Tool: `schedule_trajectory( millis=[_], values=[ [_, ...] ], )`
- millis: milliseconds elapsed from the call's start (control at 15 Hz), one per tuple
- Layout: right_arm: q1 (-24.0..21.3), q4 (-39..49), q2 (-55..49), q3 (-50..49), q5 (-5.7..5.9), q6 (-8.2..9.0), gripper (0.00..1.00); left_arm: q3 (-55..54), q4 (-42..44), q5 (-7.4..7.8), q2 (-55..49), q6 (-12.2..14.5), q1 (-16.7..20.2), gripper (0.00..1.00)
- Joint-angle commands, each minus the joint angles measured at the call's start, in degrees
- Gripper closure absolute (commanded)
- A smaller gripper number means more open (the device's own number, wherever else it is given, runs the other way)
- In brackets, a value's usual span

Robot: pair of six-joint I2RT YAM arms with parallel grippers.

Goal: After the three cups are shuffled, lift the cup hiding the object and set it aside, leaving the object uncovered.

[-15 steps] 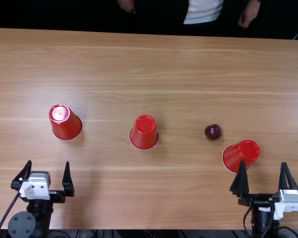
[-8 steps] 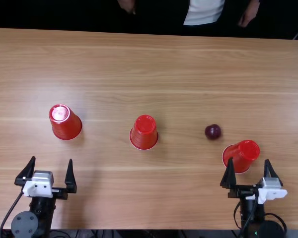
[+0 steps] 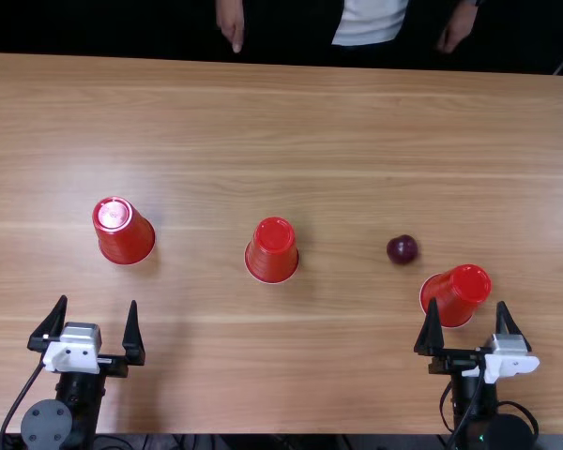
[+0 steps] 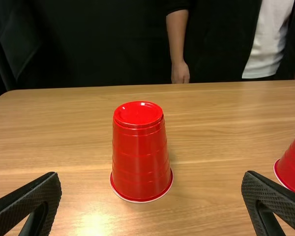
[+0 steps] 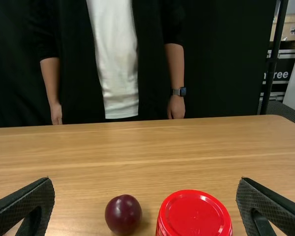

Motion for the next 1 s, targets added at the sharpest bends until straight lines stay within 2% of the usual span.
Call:
schedule_trajectory(
  millis=[0,933],
  values=[
    [-0.5,0.2,-0.4,-0.7,0.25,0.0,0.0,-1.4,-0.1,0.65,-0.4,0.0,-0.3,0.0],
    [-0.5,0.2,-0.4,-0.7,0.25,0.0,0.0,-1.4,-0.1,0.65,-0.4,0.1,-0.2,0.0]
  ],
)
